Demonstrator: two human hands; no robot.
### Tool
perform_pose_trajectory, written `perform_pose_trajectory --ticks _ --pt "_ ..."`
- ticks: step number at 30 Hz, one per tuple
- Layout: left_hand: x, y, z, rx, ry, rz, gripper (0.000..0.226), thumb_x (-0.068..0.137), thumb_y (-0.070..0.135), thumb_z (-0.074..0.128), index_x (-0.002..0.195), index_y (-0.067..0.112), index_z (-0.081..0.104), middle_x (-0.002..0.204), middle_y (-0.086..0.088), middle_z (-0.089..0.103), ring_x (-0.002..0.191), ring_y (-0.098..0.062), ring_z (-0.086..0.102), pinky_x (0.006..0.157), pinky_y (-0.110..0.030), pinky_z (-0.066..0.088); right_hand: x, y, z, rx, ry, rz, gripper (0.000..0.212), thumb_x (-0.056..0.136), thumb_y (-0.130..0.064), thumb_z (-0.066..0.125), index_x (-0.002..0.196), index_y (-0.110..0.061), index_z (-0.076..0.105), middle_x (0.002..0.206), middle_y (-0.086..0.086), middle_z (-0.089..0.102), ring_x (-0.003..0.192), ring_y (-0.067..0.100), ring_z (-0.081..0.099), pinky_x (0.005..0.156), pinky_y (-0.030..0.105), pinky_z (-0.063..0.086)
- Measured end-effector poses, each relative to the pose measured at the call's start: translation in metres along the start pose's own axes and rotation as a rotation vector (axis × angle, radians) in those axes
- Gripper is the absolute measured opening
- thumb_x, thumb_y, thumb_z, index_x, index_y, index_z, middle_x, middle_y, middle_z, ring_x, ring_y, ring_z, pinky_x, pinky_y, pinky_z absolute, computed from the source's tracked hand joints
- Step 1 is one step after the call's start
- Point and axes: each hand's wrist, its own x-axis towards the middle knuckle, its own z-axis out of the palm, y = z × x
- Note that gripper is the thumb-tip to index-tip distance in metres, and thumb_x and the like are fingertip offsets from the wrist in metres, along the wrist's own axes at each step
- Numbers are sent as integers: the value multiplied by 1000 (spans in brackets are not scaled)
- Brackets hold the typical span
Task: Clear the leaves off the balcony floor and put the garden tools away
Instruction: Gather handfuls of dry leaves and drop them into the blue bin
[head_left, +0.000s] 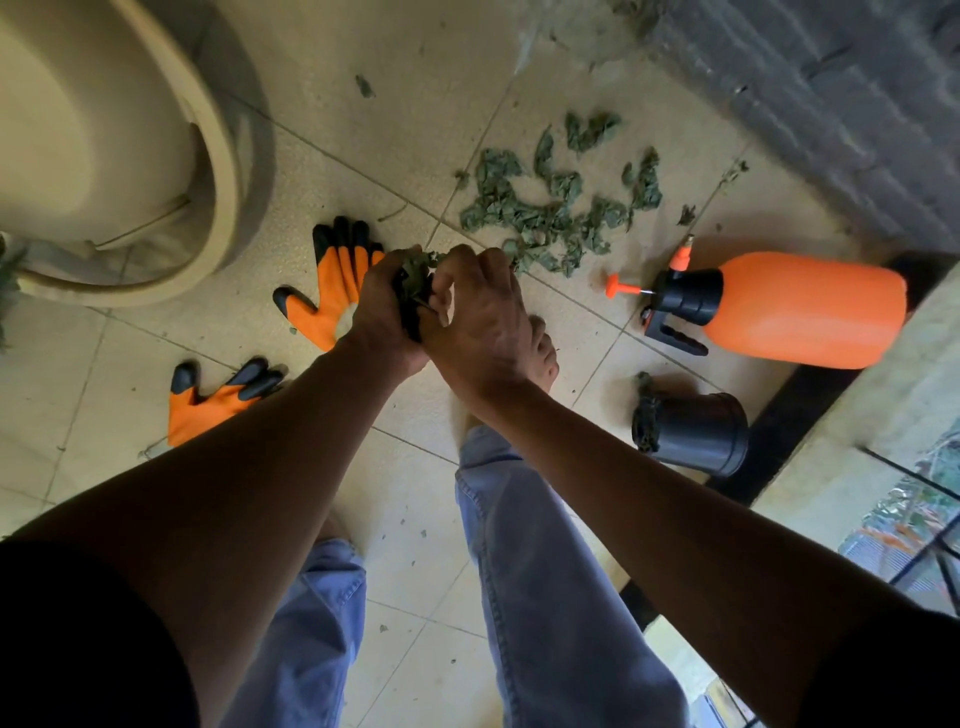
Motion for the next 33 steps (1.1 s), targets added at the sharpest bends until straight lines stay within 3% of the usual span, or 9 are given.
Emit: perform_pose_trajectory --ticks 1,3,8,11,15,23,26,29,33 --pt "0 1 2 -139 -102 -85 39 102 13 52 81 22 84 92 15 78 70 15 62 68 -11 43 1 2 -2 70 -9 -28 18 81 -24 67 93 -23 54 96 -3 54 82 17 55 61 36 48" --pt "3 -6 6 282 -51 -108 67 105 17 46 41 21 66 58 12 62 49 0 57 59 -18 39 3 12 -3 174 -29 -44 10 82 -21 67 85 -18 59 80 -4 62 70 15 60 57 38 53" --pt "41 -1 -13 534 142 -299 19 92 25 60 75 19 63 70 4 50 57 -6 53 40 -11 33 21 69 5 -113 88 9 21 86 -22 65 106 -19 64 107 0 63 97 18 59 65 33 57" --pt "51 -4 -14 491 60 -323 19 94 27 58 77 20 61 71 4 51 58 -5 52 40 -10 30 43 102 10 -360 75 93 55 87 -33 70 137 -22 52 134 15 48 119 33 50 71 40 59" --pt "55 -4 -24 496 57 -357 19 94 29 59 78 20 61 70 4 53 58 -5 53 41 -10 31 71 114 17 -413 27 113 76 84 -43 74 149 -25 39 145 19 37 123 39 47 74 43 58" --pt "51 6 -53 523 95 -354 18 96 31 58 82 19 61 71 1 58 60 -7 55 38 -11 33 82 104 27 -368 -51 85 42 90 5 56 129 -9 59 137 20 45 104 43 64 89 44 59" --pt "46 10 -61 543 113 -350 16 94 30 62 82 19 61 73 0 57 61 -8 55 37 -12 33 78 107 27 -294 -80 110 41 87 9 55 122 -8 68 130 20 53 106 41 64 90 31 54" --pt "37 14 -62 513 102 -328 22 94 29 63 75 21 70 73 0 58 61 -9 56 38 -12 32 62 94 17 -140 -12 97 29 85 4 66 108 -11 74 111 11 64 94 24 64 75 1 38" --pt "27 28 -60 491 116 -283 8 91 29 67 97 23 68 77 -3 62 61 -13 57 39 -16 34 24 47 0 126 -26 -20 16 84 0 74 94 -13 75 94 0 70 82 8 62 75 10 48"
